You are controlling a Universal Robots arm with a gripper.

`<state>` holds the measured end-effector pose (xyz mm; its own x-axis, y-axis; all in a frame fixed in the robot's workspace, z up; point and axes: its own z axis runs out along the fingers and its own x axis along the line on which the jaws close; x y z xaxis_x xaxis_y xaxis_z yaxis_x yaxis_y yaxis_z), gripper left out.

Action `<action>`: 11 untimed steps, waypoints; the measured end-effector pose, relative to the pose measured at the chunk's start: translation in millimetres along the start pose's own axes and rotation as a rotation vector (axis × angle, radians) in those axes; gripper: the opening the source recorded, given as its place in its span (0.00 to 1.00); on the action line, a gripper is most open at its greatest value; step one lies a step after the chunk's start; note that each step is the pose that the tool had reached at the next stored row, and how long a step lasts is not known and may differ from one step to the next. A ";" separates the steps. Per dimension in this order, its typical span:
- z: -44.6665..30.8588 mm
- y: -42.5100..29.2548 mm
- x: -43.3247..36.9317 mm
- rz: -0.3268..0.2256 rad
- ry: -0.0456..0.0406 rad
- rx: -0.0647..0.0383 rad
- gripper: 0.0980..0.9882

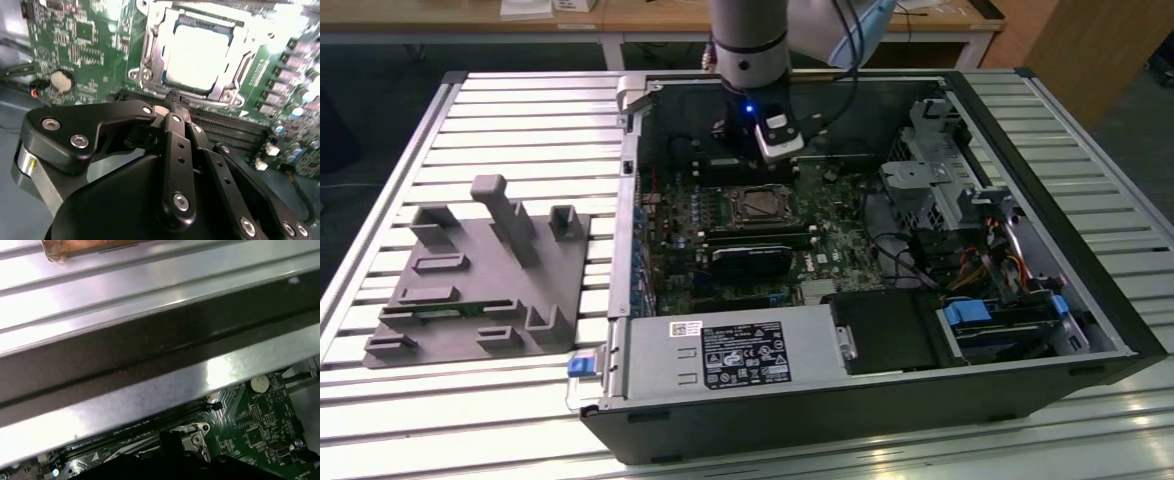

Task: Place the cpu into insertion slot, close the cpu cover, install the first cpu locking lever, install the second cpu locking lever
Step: 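Install the first cpu locking lever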

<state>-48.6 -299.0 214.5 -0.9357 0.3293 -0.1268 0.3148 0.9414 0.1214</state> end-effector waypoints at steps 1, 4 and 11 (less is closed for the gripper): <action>0.1 -0.3 -0.6 -0.002 -0.0012 0.009 0.02; -0.1 -3.9 -2.1 -0.003 -0.0030 0.022 0.02; 0.7 -15.5 -6.0 -0.005 0.0087 0.042 0.02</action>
<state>-47.8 -315.6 212.7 -0.9385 0.3243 -0.1187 0.3166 0.9452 0.0798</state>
